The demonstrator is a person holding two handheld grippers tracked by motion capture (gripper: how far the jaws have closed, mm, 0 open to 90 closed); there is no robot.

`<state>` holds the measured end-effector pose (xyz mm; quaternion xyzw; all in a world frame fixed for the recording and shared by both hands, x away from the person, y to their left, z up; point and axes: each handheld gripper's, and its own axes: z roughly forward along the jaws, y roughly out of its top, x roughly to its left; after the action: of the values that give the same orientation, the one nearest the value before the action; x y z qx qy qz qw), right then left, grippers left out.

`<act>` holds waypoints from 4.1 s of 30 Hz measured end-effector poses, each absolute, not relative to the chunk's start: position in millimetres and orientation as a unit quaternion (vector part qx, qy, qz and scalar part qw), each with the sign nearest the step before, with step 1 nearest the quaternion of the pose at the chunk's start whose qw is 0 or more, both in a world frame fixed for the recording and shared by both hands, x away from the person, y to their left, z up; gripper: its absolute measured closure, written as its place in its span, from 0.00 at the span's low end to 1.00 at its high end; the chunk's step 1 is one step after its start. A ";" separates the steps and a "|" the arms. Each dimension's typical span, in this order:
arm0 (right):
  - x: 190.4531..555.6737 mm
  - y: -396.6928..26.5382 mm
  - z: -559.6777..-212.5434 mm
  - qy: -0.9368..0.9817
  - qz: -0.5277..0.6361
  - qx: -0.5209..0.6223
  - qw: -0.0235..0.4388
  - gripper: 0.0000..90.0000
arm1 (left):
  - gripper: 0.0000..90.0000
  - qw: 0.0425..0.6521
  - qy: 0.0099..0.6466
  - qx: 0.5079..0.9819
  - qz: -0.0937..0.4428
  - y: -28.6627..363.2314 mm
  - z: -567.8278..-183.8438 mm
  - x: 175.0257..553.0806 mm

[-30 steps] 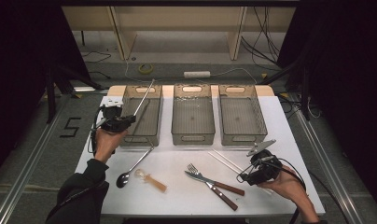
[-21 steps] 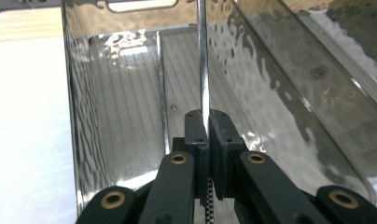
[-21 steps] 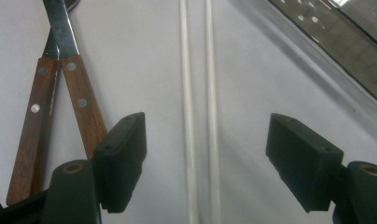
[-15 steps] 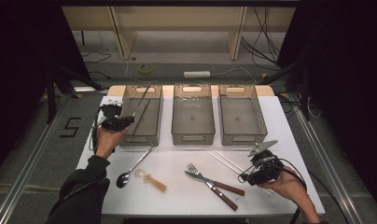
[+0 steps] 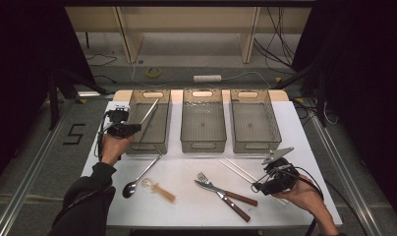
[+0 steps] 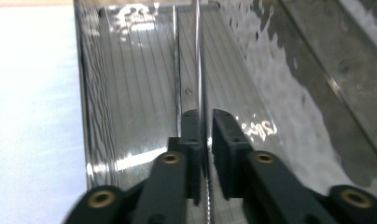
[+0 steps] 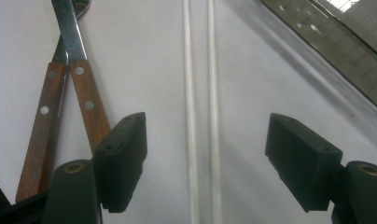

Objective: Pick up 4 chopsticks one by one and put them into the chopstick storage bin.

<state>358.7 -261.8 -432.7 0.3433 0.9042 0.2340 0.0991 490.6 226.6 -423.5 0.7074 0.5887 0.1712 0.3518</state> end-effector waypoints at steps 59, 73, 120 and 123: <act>374.2 -280.0 -436.4 0.916 0.142 0.371 0.060 0.58 | 0.20 0.489 0.427 0.751 0.119 185.2 -424.2 353.3; 369.5 -272.8 -442.1 0.927 0.112 0.355 0.037 0.74 | 0.20 0.485 0.417 0.758 0.124 182.4 -429.1 336.2; 367.1 -271.5 -439.9 0.936 0.088 0.337 0.049 0.94 | 0.20 0.483 0.409 0.765 0.120 178.3 -430.7 326.3; 366.4 -273.2 -434.9 0.936 0.096 0.334 0.057 0.94 | 0.20 0.485 0.409 0.764 0.121 177.4 -430.7 326.2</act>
<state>366.4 -273.2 -434.9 0.3344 0.9357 0.0963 0.0574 326.2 177.4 -430.7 0.7637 0.4090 0.1206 0.4847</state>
